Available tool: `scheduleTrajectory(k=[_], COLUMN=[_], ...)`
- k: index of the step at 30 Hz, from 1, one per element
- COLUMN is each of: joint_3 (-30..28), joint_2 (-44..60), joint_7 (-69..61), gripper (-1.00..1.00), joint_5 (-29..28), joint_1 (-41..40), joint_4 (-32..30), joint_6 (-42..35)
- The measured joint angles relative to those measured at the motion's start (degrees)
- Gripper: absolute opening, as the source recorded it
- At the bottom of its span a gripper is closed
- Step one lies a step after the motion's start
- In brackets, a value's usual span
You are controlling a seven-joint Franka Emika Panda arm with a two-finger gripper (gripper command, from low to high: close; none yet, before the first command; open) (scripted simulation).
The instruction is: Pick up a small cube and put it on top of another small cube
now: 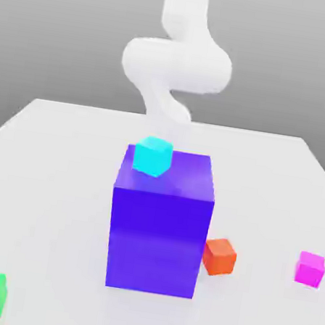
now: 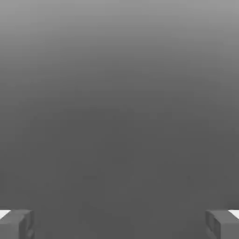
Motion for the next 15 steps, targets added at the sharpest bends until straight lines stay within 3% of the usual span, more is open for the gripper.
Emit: scheduleTrajectory(k=[15], joint_3=[12.57], joint_2=[31.33], joint_7=[-12.05], gripper=[0.0], joint_5=[-1.46], joint_1=[15.97], joint_4=[-10.24], joint_6=[15.73])
